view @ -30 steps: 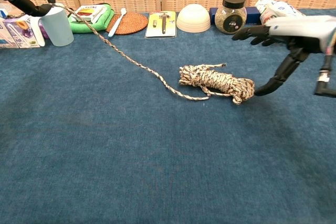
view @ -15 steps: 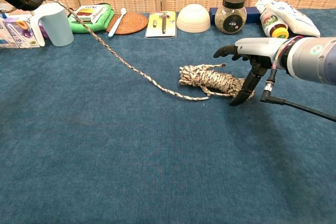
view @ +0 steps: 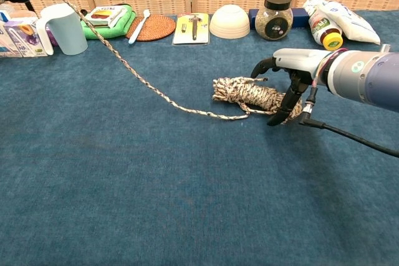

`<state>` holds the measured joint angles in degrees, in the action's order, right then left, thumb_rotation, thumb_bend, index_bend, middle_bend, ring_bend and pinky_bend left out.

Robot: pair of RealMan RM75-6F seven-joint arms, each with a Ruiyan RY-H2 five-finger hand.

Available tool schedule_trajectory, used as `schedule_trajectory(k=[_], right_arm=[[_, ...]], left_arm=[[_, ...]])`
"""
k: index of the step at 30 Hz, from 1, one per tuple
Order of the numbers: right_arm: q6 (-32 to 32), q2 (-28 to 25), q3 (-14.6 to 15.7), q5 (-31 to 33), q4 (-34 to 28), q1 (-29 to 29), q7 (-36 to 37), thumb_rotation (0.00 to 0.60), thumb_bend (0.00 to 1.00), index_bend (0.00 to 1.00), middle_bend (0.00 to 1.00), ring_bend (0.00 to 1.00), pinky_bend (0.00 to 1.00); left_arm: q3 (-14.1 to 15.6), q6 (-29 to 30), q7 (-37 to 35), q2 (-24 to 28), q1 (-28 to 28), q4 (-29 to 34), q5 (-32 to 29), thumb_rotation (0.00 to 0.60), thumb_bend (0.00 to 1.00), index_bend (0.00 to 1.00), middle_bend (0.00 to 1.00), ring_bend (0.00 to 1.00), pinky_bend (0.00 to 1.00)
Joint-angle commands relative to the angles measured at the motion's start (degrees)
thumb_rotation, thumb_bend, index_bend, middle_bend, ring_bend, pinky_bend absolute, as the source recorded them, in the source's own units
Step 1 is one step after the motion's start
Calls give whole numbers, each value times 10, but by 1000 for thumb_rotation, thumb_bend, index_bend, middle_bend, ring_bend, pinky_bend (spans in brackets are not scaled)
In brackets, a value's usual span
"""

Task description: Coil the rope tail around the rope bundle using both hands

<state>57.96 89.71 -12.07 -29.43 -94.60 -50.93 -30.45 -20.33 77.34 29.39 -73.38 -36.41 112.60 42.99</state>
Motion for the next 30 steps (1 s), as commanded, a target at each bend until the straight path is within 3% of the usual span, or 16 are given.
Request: schedule_trajectory(k=[1, 11, 14, 22, 27, 30], right_arm=[[1, 11, 0, -4, 11, -3, 0, 600, 0, 183, 107, 6, 47], [2, 31, 10, -11, 55, -1, -3, 600, 0, 221, 134, 35, 167], [3, 32, 14, -21, 63, 4, 0, 600, 0, 240, 153, 69, 253], [4, 39, 16, -70, 79, 22, 32, 600, 0, 380, 351, 289, 519], [4, 43, 16, -91, 87, 29, 41, 600, 11, 475, 446, 376, 561], [5, 48, 16, -102, 94, 32, 45, 600, 92, 513, 478, 407, 581]], left_arm=[[2, 0, -2, 1, 1, -1, 0, 600, 448, 567, 0, 0, 0], [4, 6, -9, 14, 4, 7, 7, 600, 448, 567, 0, 0, 0], [5, 6, -11, 16, 5, 7, 7, 600, 449, 567, 0, 0, 0], [4, 8, -13, 19, 3, 9, 4, 600, 448, 567, 0, 0, 0], [6, 8, -13, 17, 1, 11, 4, 600, 448, 567, 0, 0, 0], [7, 7, -15, 16, 0, 12, 5, 600, 448, 567, 0, 0, 0]])
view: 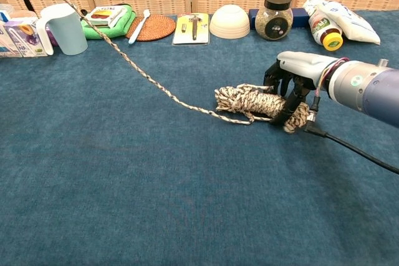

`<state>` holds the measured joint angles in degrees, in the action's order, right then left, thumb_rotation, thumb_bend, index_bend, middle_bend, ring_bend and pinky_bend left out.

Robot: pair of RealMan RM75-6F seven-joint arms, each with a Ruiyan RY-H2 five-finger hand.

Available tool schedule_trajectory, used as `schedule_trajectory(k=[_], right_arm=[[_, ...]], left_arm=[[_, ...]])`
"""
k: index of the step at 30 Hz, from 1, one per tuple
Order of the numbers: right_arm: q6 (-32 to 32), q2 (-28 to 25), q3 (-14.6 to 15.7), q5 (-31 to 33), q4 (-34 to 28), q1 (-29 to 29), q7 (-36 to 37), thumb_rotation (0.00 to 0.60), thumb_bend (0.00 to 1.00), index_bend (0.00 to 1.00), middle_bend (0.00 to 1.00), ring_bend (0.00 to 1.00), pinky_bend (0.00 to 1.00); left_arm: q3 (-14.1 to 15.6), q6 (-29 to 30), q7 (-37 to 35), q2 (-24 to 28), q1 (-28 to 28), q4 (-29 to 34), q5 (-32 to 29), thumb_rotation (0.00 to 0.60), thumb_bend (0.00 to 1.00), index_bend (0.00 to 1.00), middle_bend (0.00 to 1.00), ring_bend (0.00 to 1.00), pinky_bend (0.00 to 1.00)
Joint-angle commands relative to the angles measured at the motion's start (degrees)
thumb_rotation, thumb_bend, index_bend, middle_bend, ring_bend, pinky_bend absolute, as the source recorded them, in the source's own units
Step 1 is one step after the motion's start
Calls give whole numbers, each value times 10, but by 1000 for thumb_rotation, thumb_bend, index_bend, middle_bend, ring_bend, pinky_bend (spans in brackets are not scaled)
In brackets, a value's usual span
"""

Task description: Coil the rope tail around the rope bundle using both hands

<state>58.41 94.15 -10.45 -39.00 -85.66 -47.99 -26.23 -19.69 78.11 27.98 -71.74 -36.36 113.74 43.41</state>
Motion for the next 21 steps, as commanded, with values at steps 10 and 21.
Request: schedule_trajectory(k=[10, 21], right_arm=[[6, -1, -4, -46, -3, 3, -8, 600, 321, 537, 509, 439, 642], [15, 1, -34, -10, -31, -40, -97, 600, 500, 582, 586, 525, 809]], left_arm=[[1, 2, -12, 13, 3, 32, 17, 600, 448, 567, 0, 0, 0], [-9, 8, -15, 52, 4, 124, 44, 600, 448, 567, 0, 0, 0]])
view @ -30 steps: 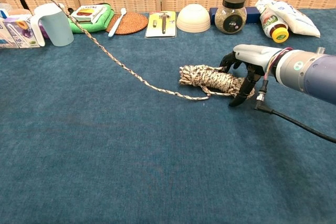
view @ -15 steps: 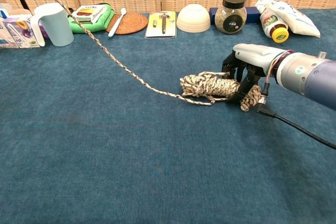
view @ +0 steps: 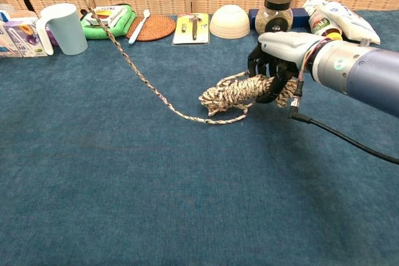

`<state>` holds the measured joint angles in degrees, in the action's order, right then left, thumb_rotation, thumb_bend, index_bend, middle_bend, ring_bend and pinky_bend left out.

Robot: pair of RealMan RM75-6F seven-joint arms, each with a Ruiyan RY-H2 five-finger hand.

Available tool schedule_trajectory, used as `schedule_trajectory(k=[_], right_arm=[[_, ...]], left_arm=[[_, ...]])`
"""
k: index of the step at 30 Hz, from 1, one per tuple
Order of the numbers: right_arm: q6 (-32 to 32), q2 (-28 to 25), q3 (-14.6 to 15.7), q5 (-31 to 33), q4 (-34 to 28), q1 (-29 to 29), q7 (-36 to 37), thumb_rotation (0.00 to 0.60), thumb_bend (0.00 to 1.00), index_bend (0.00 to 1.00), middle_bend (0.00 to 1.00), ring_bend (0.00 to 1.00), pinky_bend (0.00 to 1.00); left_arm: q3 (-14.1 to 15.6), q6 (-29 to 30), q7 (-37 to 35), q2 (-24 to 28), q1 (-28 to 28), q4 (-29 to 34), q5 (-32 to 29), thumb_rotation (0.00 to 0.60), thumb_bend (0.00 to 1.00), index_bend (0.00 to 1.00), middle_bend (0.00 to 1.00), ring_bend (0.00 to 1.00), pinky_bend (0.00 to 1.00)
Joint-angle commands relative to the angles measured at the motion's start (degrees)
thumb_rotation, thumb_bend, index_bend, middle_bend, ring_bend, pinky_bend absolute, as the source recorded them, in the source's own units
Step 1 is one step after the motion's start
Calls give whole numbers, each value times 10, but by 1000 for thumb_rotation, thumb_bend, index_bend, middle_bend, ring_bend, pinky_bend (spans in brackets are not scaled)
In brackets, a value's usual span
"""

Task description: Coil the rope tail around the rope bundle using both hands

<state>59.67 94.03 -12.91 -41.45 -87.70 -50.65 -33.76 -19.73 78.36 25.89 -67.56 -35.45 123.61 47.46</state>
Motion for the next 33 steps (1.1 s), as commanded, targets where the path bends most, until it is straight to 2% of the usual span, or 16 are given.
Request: schedule_trajectory(k=[1, 11, 17, 21, 25, 31, 33], right_arm=[[3, 2, -10, 17, -12, -16, -26, 600, 505, 586, 589, 528, 812], [3, 7, -12, 39, -9, -34, -56, 600, 519, 601, 601, 538, 834], [-4, 9, -8, 46, -7, -39, -60, 600, 533, 609, 607, 543, 839], [-13, 11, -8, 53, -11, -43, -58, 600, 535, 612, 611, 546, 840], [-29, 4, -17, 64, -33, -43, -39, 600, 542, 619, 615, 551, 842], [-48, -13, -26, 69, -66, -43, -14, 600, 551, 627, 621, 554, 843], [-55, -24, -39, 67, -92, -43, 4, 600, 552, 628, 622, 555, 843]], left_arm=[[-13, 5, 7, 12, -8, 34, -3, 600, 448, 567, 0, 0, 0], [-61, 1, 16, 29, -48, 76, -80, 600, 448, 567, 0, 0, 0], [-126, -41, -33, 70, -75, 97, -168, 600, 450, 567, 0, 0, 0], [-160, -55, -58, 90, -97, 96, -205, 600, 454, 570, 0, 0, 0], [-171, -26, -54, 78, -126, 83, -213, 600, 454, 577, 0, 0, 0], [-172, -6, -37, 59, -159, 65, -238, 600, 454, 577, 0, 0, 0], [-172, 0, -29, 49, -176, 50, -249, 600, 453, 577, 0, 0, 0]])
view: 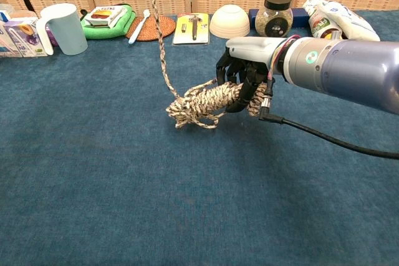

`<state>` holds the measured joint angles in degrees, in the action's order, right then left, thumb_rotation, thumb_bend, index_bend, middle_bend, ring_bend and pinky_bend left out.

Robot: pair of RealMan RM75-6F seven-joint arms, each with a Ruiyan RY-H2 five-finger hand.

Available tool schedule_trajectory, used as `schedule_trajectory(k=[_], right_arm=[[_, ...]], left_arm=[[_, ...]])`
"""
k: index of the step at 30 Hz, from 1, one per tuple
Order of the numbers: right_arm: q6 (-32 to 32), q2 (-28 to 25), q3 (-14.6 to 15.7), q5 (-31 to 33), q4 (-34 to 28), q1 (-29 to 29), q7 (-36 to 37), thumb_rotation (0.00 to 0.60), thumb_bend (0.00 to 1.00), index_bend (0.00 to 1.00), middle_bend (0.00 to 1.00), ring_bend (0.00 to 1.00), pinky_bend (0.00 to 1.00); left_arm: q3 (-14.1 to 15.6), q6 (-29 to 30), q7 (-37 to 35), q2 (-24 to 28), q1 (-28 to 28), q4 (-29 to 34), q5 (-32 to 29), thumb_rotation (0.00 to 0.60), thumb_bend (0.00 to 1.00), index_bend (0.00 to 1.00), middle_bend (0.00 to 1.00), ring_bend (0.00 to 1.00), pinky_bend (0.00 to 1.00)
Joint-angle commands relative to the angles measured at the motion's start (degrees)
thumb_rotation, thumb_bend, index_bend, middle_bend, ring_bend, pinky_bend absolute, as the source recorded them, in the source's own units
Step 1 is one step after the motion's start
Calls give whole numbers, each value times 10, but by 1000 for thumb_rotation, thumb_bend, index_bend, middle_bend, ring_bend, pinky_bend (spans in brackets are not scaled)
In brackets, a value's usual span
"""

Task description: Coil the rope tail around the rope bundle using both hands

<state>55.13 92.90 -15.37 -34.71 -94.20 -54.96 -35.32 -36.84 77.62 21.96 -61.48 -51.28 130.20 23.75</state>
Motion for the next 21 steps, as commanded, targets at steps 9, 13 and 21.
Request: schedule_trajectory(k=[9, 13, 21], right_arm=[[-47, -68, -36, 11, -109, -1, 84, 600, 565, 637, 627, 558, 843], [-63, -87, -38, 10, -136, -2, 111, 600, 566, 638, 627, 558, 844], [-70, -101, -22, -10, -146, -11, 129, 600, 575, 641, 630, 560, 844]], left_arm=[[10, 18, 5, -70, -61, -98, -11, 600, 454, 582, 0, 0, 0], [7, 13, -10, -97, -75, -132, -11, 600, 454, 583, 0, 0, 0], [-8, 18, -18, -117, -91, -135, -24, 600, 454, 583, 0, 0, 0]])
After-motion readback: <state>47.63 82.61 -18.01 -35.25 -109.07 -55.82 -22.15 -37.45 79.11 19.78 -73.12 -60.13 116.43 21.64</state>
